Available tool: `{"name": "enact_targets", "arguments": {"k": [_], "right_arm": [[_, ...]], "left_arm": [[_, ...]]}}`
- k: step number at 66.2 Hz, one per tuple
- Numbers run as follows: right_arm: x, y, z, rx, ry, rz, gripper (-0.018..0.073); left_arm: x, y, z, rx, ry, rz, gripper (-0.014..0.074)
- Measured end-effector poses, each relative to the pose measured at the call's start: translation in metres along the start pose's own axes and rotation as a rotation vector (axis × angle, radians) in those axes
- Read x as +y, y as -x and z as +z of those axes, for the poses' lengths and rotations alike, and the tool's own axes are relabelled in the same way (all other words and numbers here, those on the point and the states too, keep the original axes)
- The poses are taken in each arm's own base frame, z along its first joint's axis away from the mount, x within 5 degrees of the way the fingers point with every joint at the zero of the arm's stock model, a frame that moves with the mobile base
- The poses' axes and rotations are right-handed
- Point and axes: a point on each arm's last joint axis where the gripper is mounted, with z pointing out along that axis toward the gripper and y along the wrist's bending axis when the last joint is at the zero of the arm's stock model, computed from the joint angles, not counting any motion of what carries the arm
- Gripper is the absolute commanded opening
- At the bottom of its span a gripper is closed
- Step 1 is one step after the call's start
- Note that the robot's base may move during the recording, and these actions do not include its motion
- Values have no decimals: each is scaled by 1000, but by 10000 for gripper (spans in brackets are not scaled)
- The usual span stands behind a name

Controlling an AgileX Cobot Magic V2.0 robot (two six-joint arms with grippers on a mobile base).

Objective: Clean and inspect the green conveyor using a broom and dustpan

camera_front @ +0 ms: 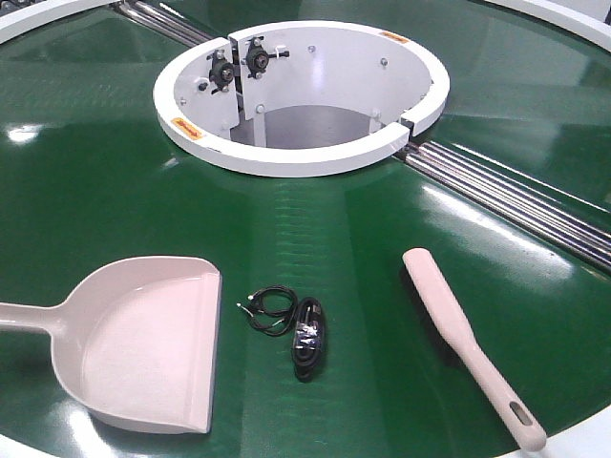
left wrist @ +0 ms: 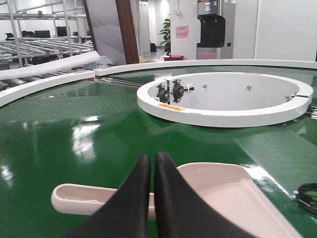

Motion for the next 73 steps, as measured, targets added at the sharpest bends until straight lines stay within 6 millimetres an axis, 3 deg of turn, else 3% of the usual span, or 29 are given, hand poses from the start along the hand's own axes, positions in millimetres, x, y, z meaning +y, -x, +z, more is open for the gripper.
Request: {"name": "enact_targets", "arguments": {"k": [73], "right_arm": [[0, 0, 0, 0, 0, 0, -8]], "left_arm": [[0, 0, 0, 0, 0, 0, -6]]}}
